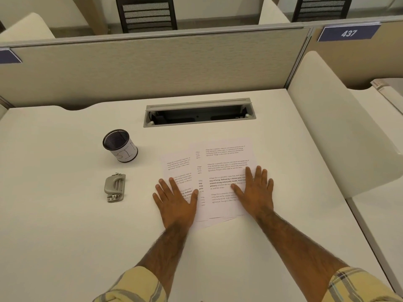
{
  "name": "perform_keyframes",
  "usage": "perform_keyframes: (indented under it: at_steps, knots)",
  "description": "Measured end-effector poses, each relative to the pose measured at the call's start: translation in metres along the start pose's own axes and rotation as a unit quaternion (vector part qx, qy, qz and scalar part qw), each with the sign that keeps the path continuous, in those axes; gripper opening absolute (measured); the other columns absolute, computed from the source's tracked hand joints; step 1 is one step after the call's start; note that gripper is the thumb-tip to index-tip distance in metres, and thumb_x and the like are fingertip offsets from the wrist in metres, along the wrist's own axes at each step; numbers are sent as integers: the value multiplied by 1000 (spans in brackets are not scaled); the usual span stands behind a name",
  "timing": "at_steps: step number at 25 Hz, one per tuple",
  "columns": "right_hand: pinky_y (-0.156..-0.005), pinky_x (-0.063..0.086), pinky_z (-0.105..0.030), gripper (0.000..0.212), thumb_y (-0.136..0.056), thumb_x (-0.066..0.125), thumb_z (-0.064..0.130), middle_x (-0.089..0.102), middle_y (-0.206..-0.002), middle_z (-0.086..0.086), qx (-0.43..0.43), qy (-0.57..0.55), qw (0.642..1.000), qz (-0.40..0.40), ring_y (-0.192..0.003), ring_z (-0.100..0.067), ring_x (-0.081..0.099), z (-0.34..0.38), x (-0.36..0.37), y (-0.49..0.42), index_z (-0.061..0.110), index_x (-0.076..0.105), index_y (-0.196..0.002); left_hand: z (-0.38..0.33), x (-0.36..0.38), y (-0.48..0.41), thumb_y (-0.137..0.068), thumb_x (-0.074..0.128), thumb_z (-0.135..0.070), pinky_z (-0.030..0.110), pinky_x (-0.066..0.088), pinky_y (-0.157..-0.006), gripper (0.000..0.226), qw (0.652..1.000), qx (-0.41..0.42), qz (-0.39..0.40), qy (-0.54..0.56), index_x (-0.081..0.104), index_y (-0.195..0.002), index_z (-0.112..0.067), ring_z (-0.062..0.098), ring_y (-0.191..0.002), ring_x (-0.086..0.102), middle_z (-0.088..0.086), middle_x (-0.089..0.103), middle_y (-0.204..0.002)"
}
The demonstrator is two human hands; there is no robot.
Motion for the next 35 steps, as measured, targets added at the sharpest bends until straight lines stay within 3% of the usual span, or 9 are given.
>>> perform_keyframes:
  at_steps: [6,12,20,25,29,32,35]
  knots:
    - [-124,6,-55,85,-95,28,70,4,-168,-20,4,1,1000,-2,-155,-37,1,6,1,-2,18,13,-160,-18,0,-5,-87,18,-85,53,-8,-127,107,1000,18,11,-22,-4,-163,-13,34,-159,-3,16,-3,-172]
    - [-122,20,-55,83,-95,28,71,19,-167,-14,-8,-2,1000,-23,-153,-36,15,9,-8,-7,19,17,-159,-58,14,5,-96,12,-74,50,-11,-127,85,980,185,54,-45,-12,-162,-27,27,-157,-19,1,-22,-170]
    - [-124,15,-54,107,-86,56,71,1,-171,-7,-48,-37,993,99,-156,-31,4,18,-34,-103,18,1,-161,-54,18,10,-95,1,-73,50,-10,-127,81,976,204,55,-56,-20,-160,-29,23,-154,-28,-1,-29,-168]
    - [-124,14,-55,111,-84,61,69,5,-171,-7,-72,0,992,107,-157,-30,3,24,-33,-124,16,1,-161,-55,21,8,-96,2,-73,49,-11,-127,80,976,203,52,-62,-20,-160,-30,22,-154,-28,-2,-29,-168]
    - [-121,25,-50,101,-84,68,60,27,-165,-11,-88,-33,992,80,-154,-32,19,34,-30,-116,18,15,-160,-52,22,8,-98,6,-73,49,-11,-127,79,977,197,56,-61,-22,-159,-31,22,-154,-29,-2,-30,-168]
    - [-104,44,-41,82,-84,72,52,54,-148,-8,-58,-160,984,55,-131,-29,53,32,-37,-107,21,37,-152,-54,20,8,-92,-4,-76,48,-12,-127,82,977,196,59,-60,-21,-159,-31,22,-154,-28,-2,-30,-168]
    - [-99,48,-37,78,-82,77,47,58,-141,-1,-17,-298,954,25,-120,-24,59,24,-45,-93,21,43,-147,-54,19,8,-93,-2,-75,48,-13,-127,82,977,195,65,-60,-21,-159,-30,23,-154,-29,-2,-31,-167]
Point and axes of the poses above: each hand's wrist, its own y-axis away from the middle knuckle, its own x-axis out of the palm, z = x × y, the point moved 9 cm from there along -y, towards the middle knuckle
